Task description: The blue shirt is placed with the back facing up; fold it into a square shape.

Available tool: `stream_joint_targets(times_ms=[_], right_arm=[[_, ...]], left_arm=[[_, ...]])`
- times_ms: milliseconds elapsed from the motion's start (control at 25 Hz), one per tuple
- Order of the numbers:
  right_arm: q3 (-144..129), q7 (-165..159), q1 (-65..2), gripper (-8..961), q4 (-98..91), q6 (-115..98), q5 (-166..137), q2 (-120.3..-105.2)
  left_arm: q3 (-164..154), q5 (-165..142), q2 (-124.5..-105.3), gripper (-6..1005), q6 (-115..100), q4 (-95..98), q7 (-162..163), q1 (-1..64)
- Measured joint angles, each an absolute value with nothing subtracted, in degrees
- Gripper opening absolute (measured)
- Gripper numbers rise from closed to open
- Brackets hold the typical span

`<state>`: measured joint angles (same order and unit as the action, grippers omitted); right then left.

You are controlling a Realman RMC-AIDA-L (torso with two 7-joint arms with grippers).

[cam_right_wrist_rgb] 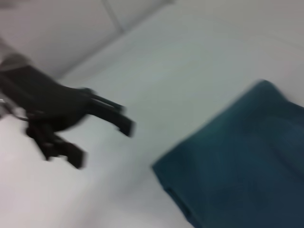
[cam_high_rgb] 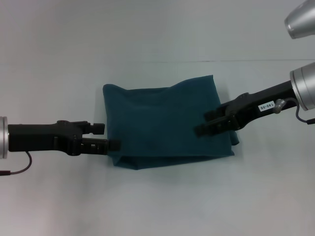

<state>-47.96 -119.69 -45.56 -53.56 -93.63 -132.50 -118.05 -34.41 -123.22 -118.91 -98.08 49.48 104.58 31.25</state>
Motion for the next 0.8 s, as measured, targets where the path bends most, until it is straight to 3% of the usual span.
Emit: stream_joint_targets(times_ms=[80,320,800], right_arm=[[-48.5,-119.3,-45.7,589,-53.7,-94.8,-131.2,-117.81],[-52.0,-112.6,-45.0,832,-53.6,-98.9,-131.0,-117.56],[-51.2,-110.5,-43.9,781,-49.9,-98.6,-130.4,-118.48]], left_arm=[[-34.4,-123.2,-118.91,963,-98.2,49.5,104.6,31.2],[-34.5,-126.2,-118.18,963,-101.4,49.5,106.3,31.4],[-36.5,-128.9,-118.96,963,-103.0,48.9,105.7,33.6]])
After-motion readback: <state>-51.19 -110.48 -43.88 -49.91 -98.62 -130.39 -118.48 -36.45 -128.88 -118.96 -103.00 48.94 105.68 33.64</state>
